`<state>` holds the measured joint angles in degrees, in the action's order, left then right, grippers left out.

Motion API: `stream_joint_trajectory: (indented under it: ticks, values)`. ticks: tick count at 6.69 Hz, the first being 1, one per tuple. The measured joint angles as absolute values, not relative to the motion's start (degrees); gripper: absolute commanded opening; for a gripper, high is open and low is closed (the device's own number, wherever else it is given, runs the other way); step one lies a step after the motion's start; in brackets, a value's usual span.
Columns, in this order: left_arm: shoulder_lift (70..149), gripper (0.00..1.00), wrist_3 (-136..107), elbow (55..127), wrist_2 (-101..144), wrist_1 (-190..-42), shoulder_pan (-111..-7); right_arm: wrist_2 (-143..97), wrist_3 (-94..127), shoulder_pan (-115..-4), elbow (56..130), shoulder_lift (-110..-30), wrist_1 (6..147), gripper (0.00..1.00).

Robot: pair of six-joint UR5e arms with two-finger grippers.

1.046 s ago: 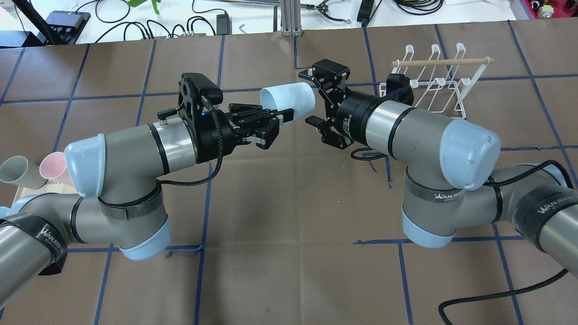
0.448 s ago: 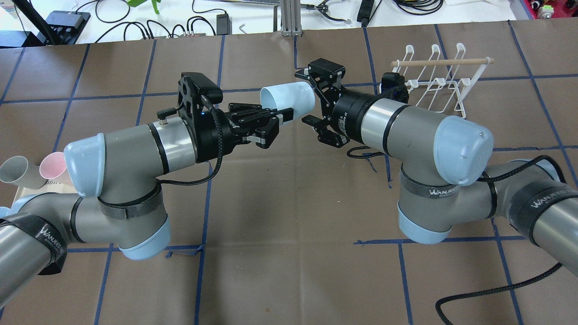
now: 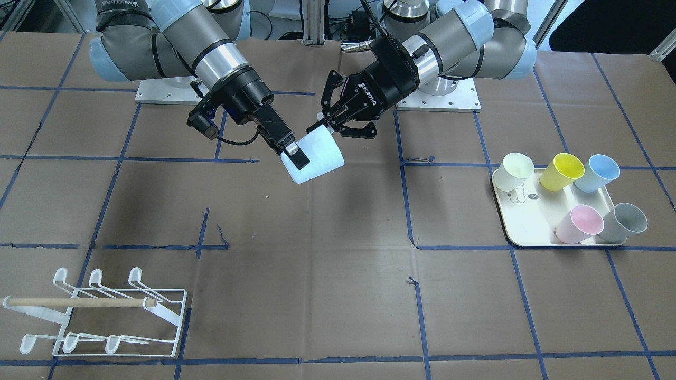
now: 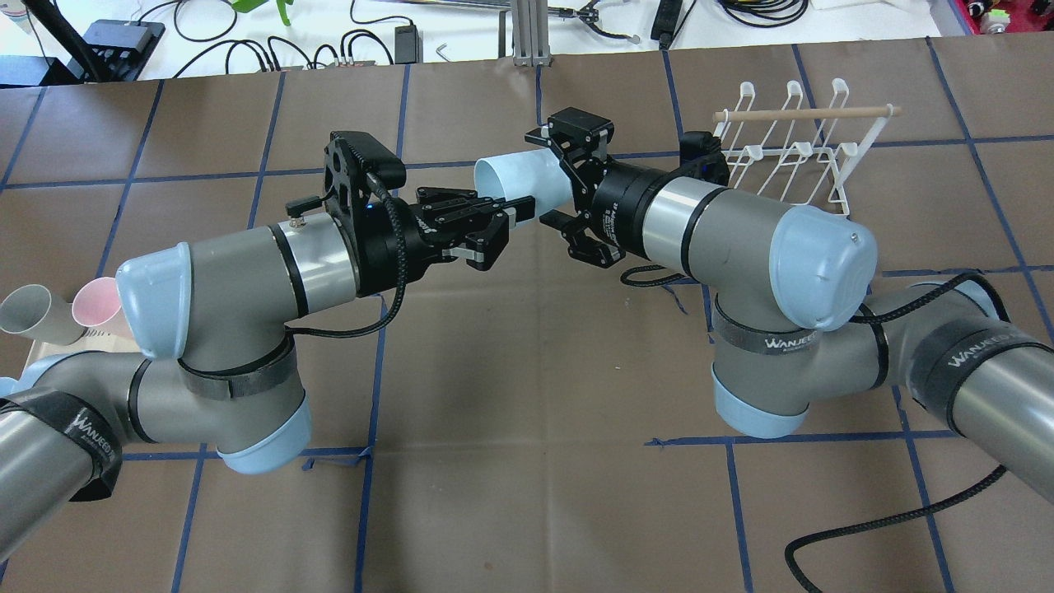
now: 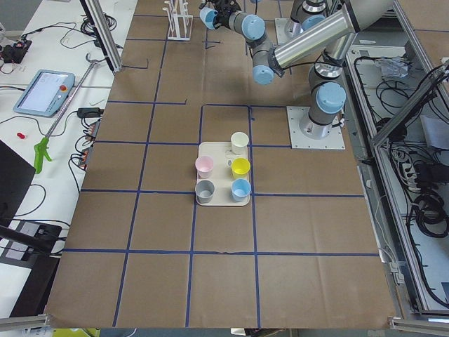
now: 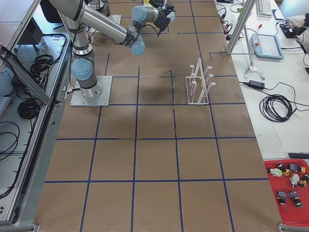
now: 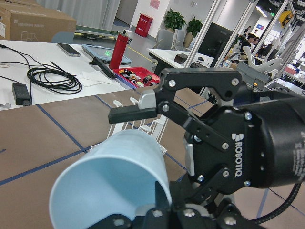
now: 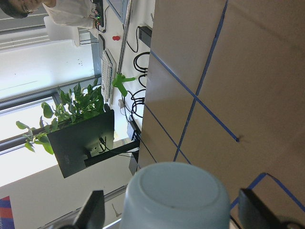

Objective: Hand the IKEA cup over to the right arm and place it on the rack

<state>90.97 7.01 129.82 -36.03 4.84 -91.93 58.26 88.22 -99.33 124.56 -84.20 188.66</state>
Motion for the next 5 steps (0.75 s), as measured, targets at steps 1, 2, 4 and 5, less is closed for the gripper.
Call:
stream_joint_trajectory:
  ticks: [1,2,4,5]
  values:
    - [90.94,0.06,6.85,129.82,-36.03,4.84,-91.93,58.26,88.24,-99.37,124.33,-83.88,188.66,0.80]
    - [90.91,0.06,6.67,129.78,-36.04,4.83,-91.93,58.15,88.24,-99.39,124.24,-83.69,188.64,0.72]
    - [90.88,0.35,6.50,129.71,-36.03,4.85,-91.94,57.55,88.24,-99.40,124.13,-83.60,188.61,0.62]
    - [90.88,0.65,6.30,129.68,-36.06,4.92,-91.93,57.33,88.24,-99.39,124.11,-83.59,188.62,0.58]
